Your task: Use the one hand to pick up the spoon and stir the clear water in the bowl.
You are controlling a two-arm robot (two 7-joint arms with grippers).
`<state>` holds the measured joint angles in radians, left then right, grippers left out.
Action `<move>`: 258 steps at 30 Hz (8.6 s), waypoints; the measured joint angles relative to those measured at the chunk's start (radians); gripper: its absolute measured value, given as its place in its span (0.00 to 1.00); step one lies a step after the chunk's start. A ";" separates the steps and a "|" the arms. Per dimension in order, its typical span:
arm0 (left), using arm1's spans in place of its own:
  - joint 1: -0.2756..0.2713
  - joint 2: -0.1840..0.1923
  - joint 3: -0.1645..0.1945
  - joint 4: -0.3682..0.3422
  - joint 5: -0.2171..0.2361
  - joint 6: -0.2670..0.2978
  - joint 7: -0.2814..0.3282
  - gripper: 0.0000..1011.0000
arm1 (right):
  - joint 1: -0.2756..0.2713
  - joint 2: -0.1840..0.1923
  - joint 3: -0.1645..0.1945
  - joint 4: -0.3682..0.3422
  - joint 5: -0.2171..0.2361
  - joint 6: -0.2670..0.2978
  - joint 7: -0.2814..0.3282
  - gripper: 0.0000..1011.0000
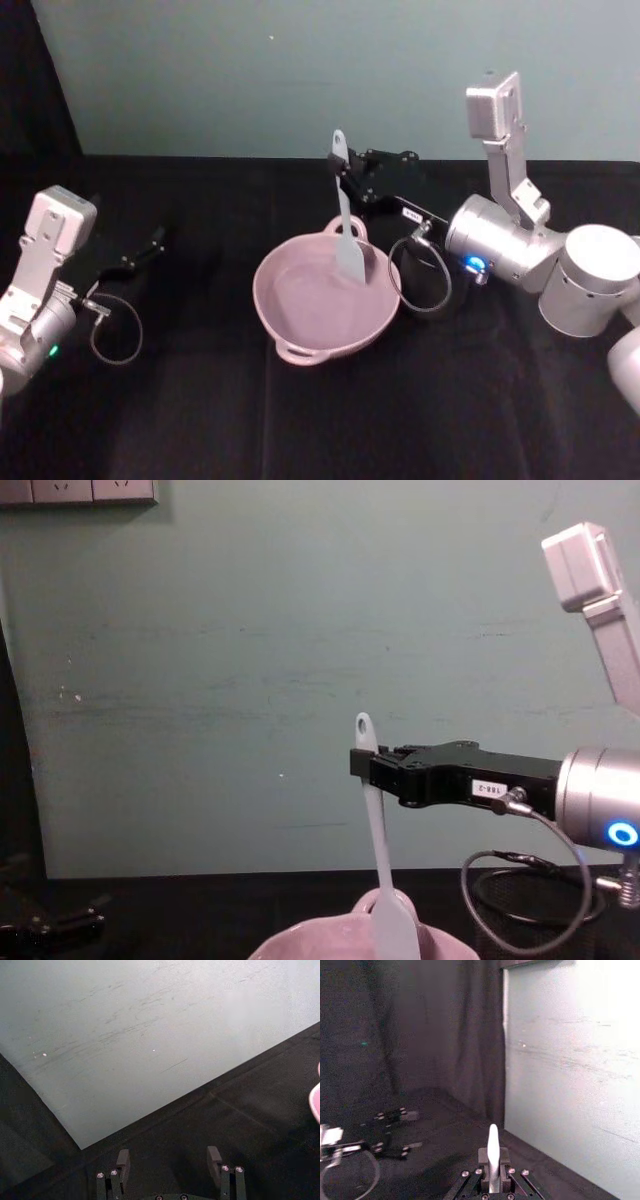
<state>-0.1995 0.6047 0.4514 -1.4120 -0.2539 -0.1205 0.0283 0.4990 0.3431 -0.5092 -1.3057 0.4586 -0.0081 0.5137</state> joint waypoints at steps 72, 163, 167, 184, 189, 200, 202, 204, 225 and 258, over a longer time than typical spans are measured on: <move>0.000 0.000 0.000 0.000 0.000 0.000 0.000 1.00 | -0.065 -0.025 -0.012 -0.055 0.150 0.106 0.113 0.12; 0.000 0.000 0.000 0.000 0.000 0.000 0.000 1.00 | -0.105 -0.035 0.052 -0.080 -0.050 0.003 -0.126 0.12; 0.000 0.000 0.000 0.000 0.000 0.000 0.000 1.00 | -0.140 -0.011 0.064 -0.136 -0.037 0.026 -0.099 0.12; 0.000 0.000 0.000 0.000 0.000 0.000 0.000 1.00 | -0.140 -0.035 0.003 -0.151 0.023 0.061 -0.014 0.12; 0.000 0.000 0.000 0.000 0.000 0.000 0.000 1.00 | -0.094 -0.081 -0.018 -0.065 0.017 0.023 -0.011 0.12; 0.000 0.000 0.000 0.000 0.000 0.000 0.000 1.00 | -0.029 -0.160 0.004 0.086 -0.043 -0.107 -0.065 0.12; 0.000 0.000 0.000 0.000 0.000 0.000 0.000 1.00 | -0.028 -0.162 0.012 0.093 -0.063 -0.123 -0.083 0.12; 0.000 0.000 0.000 0.000 0.000 0.000 0.000 1.00 | -0.028 -0.161 0.018 0.094 -0.076 -0.128 -0.096 0.12; 0.000 0.000 0.000 0.000 0.000 0.000 0.000 1.00 | -0.165 -0.024 0.088 -0.171 -0.037 0.085 -0.055 0.12; 0.000 0.000 0.000 0.000 0.000 0.000 0.000 1.00 | -0.056 -0.159 0.014 0.065 -0.062 -0.100 -0.105 0.12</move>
<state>-0.1995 0.6047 0.4514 -1.4120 -0.2539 -0.1205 0.0283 0.4426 0.1841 -0.4954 -1.2404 0.3968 -0.1080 0.4091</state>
